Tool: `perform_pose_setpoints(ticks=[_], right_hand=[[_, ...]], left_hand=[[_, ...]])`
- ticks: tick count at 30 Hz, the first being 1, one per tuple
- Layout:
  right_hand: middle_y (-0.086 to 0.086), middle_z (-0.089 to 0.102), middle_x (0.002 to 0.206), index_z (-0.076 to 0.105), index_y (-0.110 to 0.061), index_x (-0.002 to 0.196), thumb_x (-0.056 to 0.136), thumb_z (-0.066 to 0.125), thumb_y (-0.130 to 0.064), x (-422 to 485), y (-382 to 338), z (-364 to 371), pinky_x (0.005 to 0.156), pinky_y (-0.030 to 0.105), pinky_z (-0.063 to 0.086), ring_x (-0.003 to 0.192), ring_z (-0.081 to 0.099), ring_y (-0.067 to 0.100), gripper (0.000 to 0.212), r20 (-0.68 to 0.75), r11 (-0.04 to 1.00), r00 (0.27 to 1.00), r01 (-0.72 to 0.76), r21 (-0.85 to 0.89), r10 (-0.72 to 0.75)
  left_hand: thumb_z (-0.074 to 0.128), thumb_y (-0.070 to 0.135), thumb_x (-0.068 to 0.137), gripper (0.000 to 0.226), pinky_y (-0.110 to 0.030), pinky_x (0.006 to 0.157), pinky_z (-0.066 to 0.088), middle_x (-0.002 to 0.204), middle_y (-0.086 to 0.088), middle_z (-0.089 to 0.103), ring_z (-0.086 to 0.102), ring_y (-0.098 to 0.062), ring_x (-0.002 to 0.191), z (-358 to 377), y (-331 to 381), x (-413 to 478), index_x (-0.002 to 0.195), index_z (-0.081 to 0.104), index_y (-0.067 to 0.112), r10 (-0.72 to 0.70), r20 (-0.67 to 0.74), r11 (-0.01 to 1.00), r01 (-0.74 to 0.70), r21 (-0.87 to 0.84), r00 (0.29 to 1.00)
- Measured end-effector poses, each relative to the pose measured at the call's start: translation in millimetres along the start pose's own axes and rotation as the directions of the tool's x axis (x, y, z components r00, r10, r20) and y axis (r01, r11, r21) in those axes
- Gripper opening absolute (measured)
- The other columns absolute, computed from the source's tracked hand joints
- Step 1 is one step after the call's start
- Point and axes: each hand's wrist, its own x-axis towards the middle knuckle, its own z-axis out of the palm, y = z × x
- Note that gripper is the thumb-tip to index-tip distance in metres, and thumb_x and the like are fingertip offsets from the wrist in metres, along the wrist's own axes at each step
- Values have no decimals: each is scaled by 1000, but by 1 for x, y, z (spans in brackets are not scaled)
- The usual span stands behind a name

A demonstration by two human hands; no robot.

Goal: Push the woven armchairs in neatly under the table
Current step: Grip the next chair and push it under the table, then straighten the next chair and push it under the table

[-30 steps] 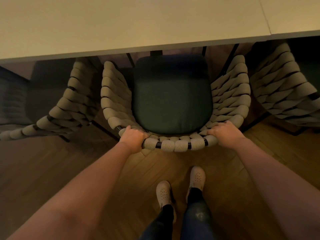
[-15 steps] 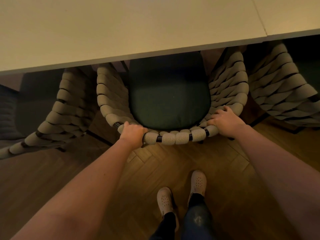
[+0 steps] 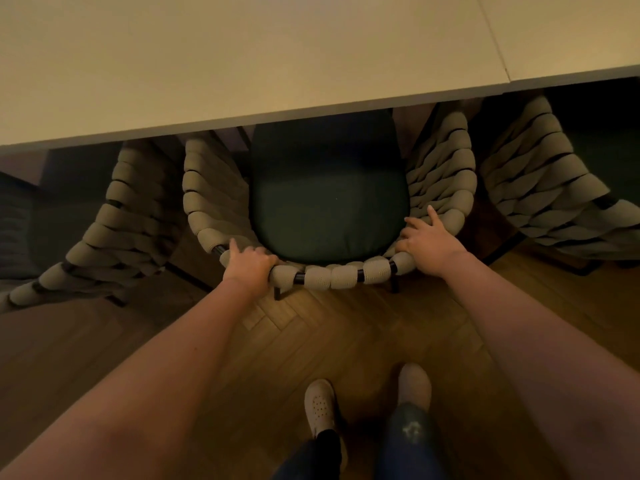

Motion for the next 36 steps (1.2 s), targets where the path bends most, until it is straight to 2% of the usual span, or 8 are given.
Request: perform_pose_setpoints(ticks=[2, 5, 11, 18, 25, 30, 32, 36], right_hand=[[7, 35, 152, 43, -34, 140, 91, 60, -23, 0, -1, 2, 114, 64, 0, 148, 10, 31, 53, -25, 1000, 1000, -15, 1, 15], [10, 27, 156, 32, -31, 147, 89, 64, -25, -10, 2, 8, 118, 59, 0, 149, 5, 30, 67, -126, 991, 991, -18, 131, 35], [8, 8, 162, 8, -29, 154, 88, 66, -34, -84, 75, 44, 120, 44, -1, 150, -1, 25, 89, -289, 955, 954, 154, 252, -78], [7, 11, 162, 7, -31, 154, 86, 67, -41, -171, 246, 95, 122, 47, 4, 150, 3, 25, 91, -206, 951, 975, -10, 308, 77], [6, 11, 162, 10, -30, 154, 81, 70, -50, -225, 335, 144, 122, 48, 3, 150, 3, 25, 96, -48, 879, 954, -253, 405, 297], [6, 12, 162, 8, -30, 154, 78, 74, -47, -234, 348, 157, 121, 48, 4, 150, 4, 26, 103, 62, 889, 962, -271, 369, 267], [6, 15, 161, 11, -29, 154, 78, 75, -44, -275, 426, 200, 121, 48, 6, 149, 6, 26, 101, 155, 823, 918, -396, 407, 365], [4, 29, 155, 23, -32, 150, 81, 71, -35, -285, 443, 217, 120, 51, 11, 145, 21, 25, 84, 199, 850, 919, -391, 353, 340]], left_hand=[[66, 47, 84, 77, -67, 112, -5, 140, -2, 46, 37, -25, 136, -2, 17, -3, 149, 29, 30, -5, -4, 1000, 4, -14, 1000], [66, 60, 78, 103, -65, 113, -10, 151, -5, 33, 21, -25, 146, -6, 70, -10, 155, 7, 27, 82, -163, 983, -107, -147, 983], [56, 61, 86, 93, -55, 118, -7, 161, -7, 12, -1, -24, 150, -51, 215, -9, 156, 5, 27, 66, -311, 930, -171, -325, 948], [60, 52, 88, 91, -55, 120, -2, 162, -10, 2, -7, -28, 150, -127, 360, 23, 156, 6, 26, 13, -331, 933, -131, -336, 943], [66, 47, 86, 95, -55, 119, -6, 163, -9, -2, -11, -27, 149, -173, 451, 50, 155, 3, 28, 217, -278, 935, -281, -215, 936], [66, 45, 86, 96, -55, 117, -8, 163, -9, -4, -12, -27, 149, -177, 465, 53, 155, 3, 26, 311, -256, 929, -349, -122, 916], [67, 43, 86, 96, -55, 116, -9, 163, -8, -3, -12, -28, 149, -215, 549, 101, 156, 3, 25, 439, -214, 889, -456, -32, 872], [66, 42, 87, 91, -58, 115, -10, 162, -7, 12, -3, -27, 150, -221, 559, 108, 155, 9, 23, 459, -175, 887, -460, 37, 871]])
